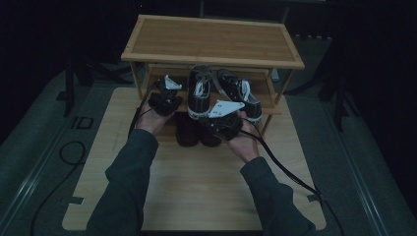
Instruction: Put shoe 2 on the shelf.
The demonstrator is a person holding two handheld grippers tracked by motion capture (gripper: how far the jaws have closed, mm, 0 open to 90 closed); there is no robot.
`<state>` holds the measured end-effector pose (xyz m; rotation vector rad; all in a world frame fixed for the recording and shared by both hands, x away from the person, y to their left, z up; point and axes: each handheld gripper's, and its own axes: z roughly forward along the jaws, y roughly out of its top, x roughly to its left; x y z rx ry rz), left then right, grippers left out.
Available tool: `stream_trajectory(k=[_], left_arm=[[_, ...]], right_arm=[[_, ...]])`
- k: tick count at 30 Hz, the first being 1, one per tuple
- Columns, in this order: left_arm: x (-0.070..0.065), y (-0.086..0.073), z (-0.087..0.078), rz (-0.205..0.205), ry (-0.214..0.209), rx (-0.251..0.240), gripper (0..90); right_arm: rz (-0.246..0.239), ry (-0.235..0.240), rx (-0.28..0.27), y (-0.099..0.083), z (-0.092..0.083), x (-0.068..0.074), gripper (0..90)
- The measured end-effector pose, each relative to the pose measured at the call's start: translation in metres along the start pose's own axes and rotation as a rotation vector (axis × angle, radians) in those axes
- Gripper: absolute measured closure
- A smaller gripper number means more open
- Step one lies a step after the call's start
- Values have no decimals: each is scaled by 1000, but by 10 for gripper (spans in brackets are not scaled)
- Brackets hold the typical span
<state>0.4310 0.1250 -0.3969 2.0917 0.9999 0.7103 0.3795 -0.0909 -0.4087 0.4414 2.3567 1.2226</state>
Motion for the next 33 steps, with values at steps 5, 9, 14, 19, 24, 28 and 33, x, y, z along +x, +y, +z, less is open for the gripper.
stream_trajectory(k=[5,9,14,19,24,28,33], left_arm=[[1,-1,0,-4,-4,-4,900],[1,-1,0,-7,-9,-7,900],[2,-1,0,-7,-11,-8,900],[1,-1,0,-4,-9,-7,900],[2,-1,0,-7,-12,-9,900],[2,-1,0,-6,-11,-9,900],[2,-2,0,-7,-12,-11,900]], right_arm=[[4,-10,-2,0,1,-1,900],[16,-20,-4,0,1,0,900],[13,-40,-6,0,2,0,900],[15,-56,-16,1,2,0,900],[22,-64,-7,1,5,-2,900],[30,-81,3,2,7,-4,900],[36,-73,6,3,10,-4,900]])
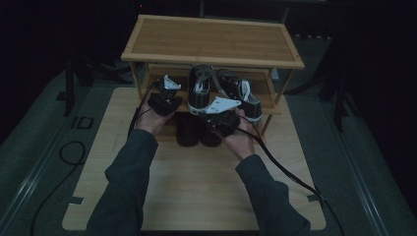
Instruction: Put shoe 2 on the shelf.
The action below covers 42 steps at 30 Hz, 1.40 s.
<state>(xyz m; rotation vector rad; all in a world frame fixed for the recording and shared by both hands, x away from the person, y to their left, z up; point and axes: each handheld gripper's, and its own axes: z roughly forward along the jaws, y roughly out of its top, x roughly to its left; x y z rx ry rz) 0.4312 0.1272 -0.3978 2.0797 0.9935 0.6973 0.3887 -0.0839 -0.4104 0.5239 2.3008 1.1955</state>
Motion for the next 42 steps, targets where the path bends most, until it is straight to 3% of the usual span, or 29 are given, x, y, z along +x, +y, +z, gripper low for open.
stream_trajectory(k=[21,30,42], left_arm=[[0,0,0,0,-3,-3,900],[1,-1,0,-2,-6,-4,900],[0,-1,0,-2,-4,-4,900]], right_arm=[[21,-21,22,3,7,-4,900],[-6,19,35,0,-3,-2,900],[6,56,28,-17,-24,-10,900]])
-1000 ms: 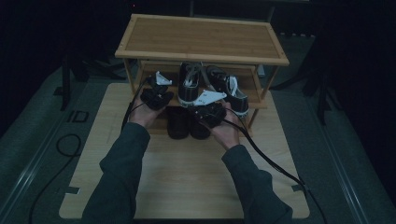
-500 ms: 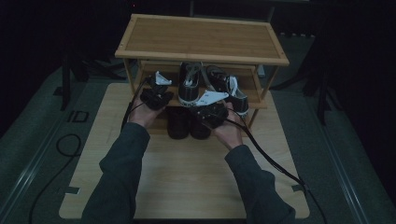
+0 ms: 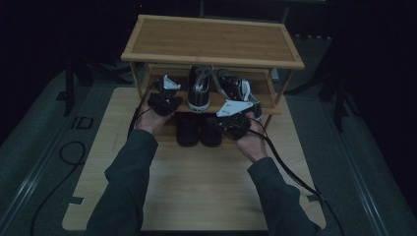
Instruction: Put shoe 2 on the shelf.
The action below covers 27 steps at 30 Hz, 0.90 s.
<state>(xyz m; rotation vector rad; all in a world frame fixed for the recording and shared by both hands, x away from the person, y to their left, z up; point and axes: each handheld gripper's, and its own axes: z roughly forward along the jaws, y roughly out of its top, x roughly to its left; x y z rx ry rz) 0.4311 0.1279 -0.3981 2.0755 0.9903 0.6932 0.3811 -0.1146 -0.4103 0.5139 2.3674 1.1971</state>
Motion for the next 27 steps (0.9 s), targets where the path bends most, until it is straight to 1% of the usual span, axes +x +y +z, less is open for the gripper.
stream_trajectory(k=[4,6,8,9,11,16,18,21,22,27], left_arm=[[-1,0,0,4,3,0,900],[0,0,0,4,2,1,900],[0,0,0,3,2,1,900],[0,0,0,3,2,1,900],[0,0,0,2,0,1,900],[0,0,0,4,-1,0,900],[0,0,0,4,-1,1,900],[0,0,0,9,-3,2,900],[0,0,0,4,-6,2,900],[0,0,0,4,-6,1,900]], right_arm=[[7,14,-13,-4,-6,0,900],[0,29,-3,-8,-11,0,899],[-8,59,-4,-10,-13,0,889],[-8,59,-4,-10,-13,0,889],[-16,74,2,-13,-16,-1,887],[-21,85,5,-18,-22,-2,888],[-20,96,0,-22,-29,-4,892],[-14,99,-3,-29,-35,-7,892],[-11,100,-4,-31,-36,-8,893],[-3,97,-7,-38,-44,-14,894]])
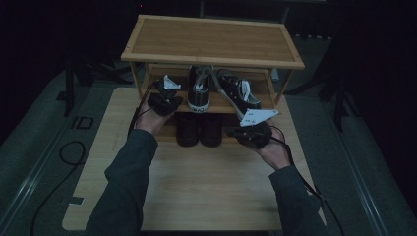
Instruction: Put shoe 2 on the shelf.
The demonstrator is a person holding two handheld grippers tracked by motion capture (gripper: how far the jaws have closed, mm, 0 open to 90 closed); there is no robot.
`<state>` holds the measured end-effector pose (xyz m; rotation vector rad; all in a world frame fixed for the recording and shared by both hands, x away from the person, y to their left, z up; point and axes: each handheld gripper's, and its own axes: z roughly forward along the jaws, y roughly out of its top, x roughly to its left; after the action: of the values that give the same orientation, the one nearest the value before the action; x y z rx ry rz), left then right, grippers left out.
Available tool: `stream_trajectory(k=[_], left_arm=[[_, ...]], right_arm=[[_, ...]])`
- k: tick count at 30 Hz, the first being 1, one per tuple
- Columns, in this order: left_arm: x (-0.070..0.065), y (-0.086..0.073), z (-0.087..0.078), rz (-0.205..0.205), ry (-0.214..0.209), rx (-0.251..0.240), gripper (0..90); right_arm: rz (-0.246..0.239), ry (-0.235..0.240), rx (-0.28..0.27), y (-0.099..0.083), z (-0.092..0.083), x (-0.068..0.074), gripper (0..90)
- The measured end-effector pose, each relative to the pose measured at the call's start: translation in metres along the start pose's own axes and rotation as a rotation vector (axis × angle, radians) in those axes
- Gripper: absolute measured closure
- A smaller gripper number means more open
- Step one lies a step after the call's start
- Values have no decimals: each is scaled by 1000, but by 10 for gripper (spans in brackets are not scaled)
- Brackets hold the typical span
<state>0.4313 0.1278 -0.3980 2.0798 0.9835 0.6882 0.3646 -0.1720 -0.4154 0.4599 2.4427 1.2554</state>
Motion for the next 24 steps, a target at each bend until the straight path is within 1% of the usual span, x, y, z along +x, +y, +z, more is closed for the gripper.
stream_trajectory(k=[15,24], left_arm=[[0,-1,0,-1,-1,-3,900],[1,0,0,-1,-2,-2,900]], right_arm=[[24,-24,-12,-11,-26,-13,896],[45,-43,-3,-26,-39,-19,896]])
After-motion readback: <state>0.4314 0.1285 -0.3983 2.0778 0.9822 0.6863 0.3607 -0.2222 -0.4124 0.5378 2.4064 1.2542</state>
